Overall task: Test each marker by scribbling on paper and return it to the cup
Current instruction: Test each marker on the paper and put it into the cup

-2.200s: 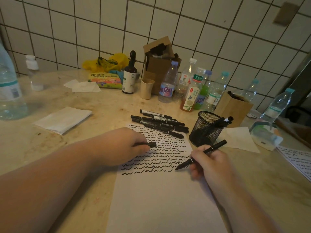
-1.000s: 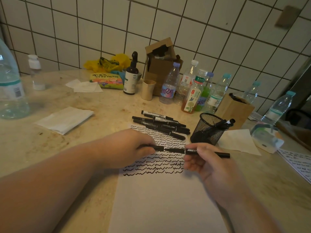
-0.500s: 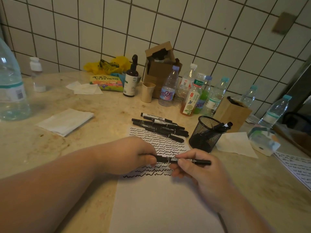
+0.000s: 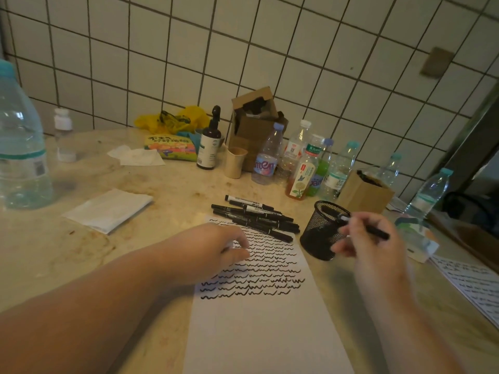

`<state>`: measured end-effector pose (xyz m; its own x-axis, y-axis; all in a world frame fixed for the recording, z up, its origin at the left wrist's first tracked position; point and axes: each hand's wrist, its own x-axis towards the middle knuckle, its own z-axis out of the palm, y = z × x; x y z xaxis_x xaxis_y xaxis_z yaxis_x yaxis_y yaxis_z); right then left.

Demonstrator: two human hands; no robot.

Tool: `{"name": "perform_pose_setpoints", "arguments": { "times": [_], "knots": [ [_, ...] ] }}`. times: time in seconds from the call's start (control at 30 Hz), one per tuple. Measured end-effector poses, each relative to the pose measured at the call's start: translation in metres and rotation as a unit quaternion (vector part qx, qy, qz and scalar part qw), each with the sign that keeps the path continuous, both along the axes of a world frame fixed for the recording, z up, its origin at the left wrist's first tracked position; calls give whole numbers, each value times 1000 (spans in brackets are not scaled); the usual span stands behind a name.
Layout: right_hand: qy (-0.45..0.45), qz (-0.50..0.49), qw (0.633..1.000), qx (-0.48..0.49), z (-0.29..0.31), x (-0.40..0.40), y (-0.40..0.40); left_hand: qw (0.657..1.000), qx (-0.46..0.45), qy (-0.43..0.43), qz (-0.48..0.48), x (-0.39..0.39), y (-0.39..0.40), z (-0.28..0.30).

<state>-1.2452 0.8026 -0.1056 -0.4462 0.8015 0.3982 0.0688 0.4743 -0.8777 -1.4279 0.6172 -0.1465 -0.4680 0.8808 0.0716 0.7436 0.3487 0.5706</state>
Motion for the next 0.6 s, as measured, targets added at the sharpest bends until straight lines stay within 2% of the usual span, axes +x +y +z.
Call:
{"name": "perform_pose_setpoints", "arguments": {
  "times": [0.2, 0.27, 0.4, 0.47, 0.6],
  "knots": [
    [-127, -72, 988, 51, 12, -17, 24, 1000, -6, 22, -3, 2, 0, 2],
    [-117, -81, 988, 56, 20, -23, 26, 1000, -8, 23, -1, 2, -1, 2],
    [-104, -84, 983, 128, 25, -34, 10, 1000, -17, 25, 0, 1, -1, 2],
    [-179, -37, 966, 181, 17, -49, -2, 999, -23, 29, -2, 1, 0, 2],
    [-411, 49, 873, 257, -13, -90, -9, 998, -41, 53, 0, 1, 0, 3]
  ]
}}
